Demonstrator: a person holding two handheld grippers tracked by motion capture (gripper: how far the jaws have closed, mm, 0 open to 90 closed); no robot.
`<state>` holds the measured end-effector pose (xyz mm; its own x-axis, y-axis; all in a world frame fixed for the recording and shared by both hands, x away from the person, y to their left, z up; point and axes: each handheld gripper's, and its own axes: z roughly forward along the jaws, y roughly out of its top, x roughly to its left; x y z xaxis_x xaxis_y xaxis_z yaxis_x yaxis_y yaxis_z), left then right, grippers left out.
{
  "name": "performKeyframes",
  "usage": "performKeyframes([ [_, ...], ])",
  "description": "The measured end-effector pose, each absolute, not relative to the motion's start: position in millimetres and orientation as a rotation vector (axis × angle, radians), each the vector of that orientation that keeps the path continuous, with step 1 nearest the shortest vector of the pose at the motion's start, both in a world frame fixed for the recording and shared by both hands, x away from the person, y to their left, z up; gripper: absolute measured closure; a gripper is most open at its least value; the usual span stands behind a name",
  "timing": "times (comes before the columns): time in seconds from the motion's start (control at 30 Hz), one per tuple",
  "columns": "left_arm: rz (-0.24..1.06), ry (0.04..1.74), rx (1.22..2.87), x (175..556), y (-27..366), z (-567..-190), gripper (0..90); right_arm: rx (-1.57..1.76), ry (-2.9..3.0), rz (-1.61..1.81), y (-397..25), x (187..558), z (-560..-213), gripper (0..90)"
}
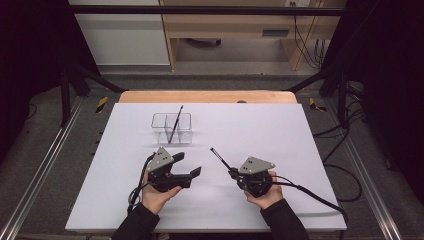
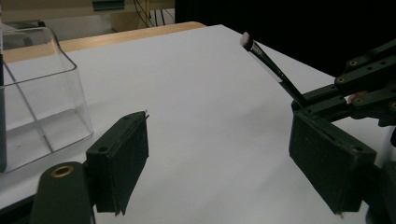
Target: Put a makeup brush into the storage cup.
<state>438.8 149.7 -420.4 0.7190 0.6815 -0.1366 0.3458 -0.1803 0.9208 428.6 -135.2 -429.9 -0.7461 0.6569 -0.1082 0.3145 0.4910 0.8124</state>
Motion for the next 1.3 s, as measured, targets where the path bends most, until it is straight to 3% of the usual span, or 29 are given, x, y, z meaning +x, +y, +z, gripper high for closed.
performKeyframes([
  [1.3,0.258,0.801,1.59,447,111,-417,20.0,0.849,2.263,1.302,-135,428,-425,83.8],
])
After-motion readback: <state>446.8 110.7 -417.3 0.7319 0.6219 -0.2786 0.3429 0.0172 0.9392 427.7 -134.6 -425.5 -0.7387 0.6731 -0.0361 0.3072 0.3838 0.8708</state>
